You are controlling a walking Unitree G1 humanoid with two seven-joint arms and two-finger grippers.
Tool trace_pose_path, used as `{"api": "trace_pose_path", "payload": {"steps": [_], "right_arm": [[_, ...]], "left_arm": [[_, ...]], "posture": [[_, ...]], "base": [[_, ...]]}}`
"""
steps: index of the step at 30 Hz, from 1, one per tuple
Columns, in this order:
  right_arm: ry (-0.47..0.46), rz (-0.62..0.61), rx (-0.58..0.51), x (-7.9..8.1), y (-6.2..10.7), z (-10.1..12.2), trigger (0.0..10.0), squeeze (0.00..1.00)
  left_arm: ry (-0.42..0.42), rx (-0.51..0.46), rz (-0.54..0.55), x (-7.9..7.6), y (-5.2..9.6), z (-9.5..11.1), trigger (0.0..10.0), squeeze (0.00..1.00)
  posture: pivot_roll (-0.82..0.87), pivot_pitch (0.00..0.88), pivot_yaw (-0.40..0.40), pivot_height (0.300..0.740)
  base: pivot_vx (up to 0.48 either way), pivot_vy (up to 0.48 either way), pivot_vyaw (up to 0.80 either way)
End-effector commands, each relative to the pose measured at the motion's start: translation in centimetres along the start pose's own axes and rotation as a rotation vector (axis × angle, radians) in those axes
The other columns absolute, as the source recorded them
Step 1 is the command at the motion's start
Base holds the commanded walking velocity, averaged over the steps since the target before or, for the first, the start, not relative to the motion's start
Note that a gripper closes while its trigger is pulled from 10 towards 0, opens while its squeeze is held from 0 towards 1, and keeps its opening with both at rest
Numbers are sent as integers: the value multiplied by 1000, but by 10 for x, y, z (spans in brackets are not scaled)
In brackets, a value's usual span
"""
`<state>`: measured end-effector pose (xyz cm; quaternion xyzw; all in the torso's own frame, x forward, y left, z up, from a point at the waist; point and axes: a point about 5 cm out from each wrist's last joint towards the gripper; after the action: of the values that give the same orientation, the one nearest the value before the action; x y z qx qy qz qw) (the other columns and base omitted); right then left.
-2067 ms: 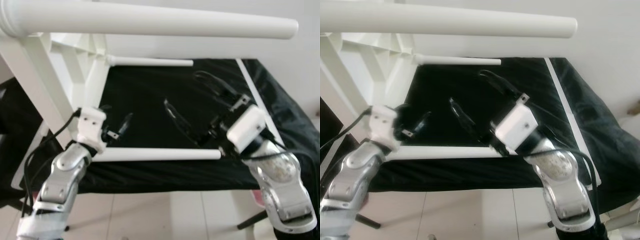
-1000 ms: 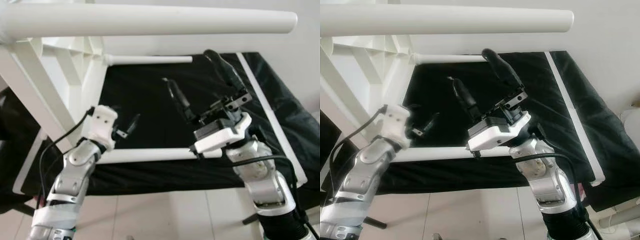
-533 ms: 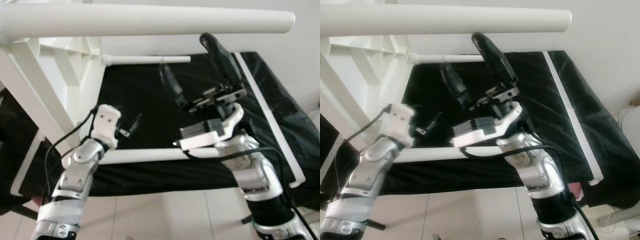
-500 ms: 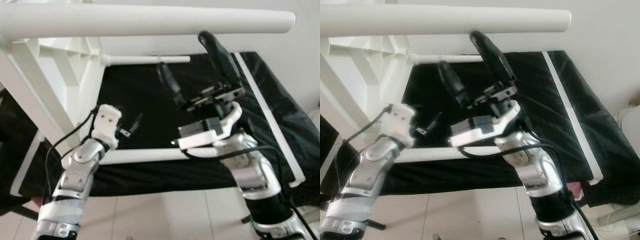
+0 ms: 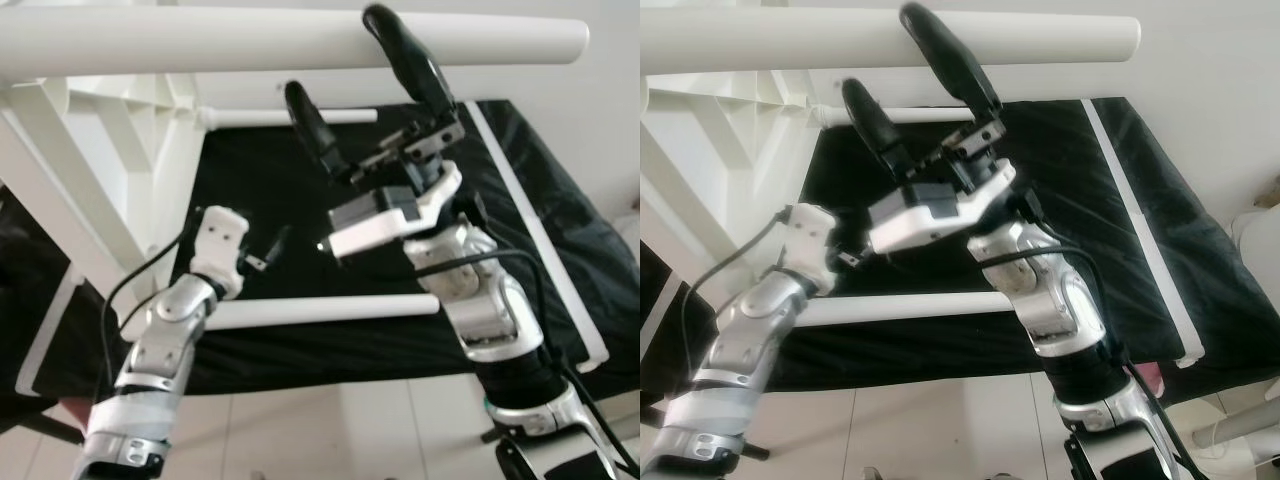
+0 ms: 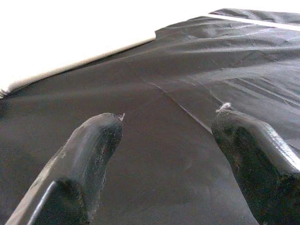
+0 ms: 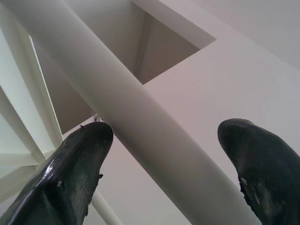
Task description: Building children table
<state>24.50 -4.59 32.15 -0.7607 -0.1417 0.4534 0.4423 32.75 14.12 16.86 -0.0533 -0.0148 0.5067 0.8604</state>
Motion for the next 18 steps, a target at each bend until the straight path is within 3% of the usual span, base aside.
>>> {"api": "trace_pose_path", "payload": {"steps": [1,9,12,18], "right_arm": [[32,20,-17,6,-5,3,10000,0],[157,53,1,20,-16,4,10000,0],[215,25,63,30,-26,4,10000,0],[219,-39,111,32,-32,4,10000,0]], "left_arm": [[-2,14,-11,-2,-1,-3,10000,0],[6,20,-22,-3,-3,-4,10000,0],[17,27,-34,-5,-7,-4,10000,0],[32,42,-84,-12,-11,-6,10000,0]], "posture": [[-17,124,45,740],[-19,130,58,740],[-23,127,68,740],[-24,125,74,740]], "base": [[0,0,0],[0,0,0],[0,0,0],[0,0,0]]}}
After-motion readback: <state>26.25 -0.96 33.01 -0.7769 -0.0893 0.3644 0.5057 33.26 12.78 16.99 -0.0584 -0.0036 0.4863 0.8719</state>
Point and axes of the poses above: a point about 5 cm out from each wrist's last joint towards the gripper, its own y axis pointing back from the gripper into the wrist, its own z axis along the axis of the wrist's last joint, x = y × z, and after that the axes turned 15 degrees about y, right-handed
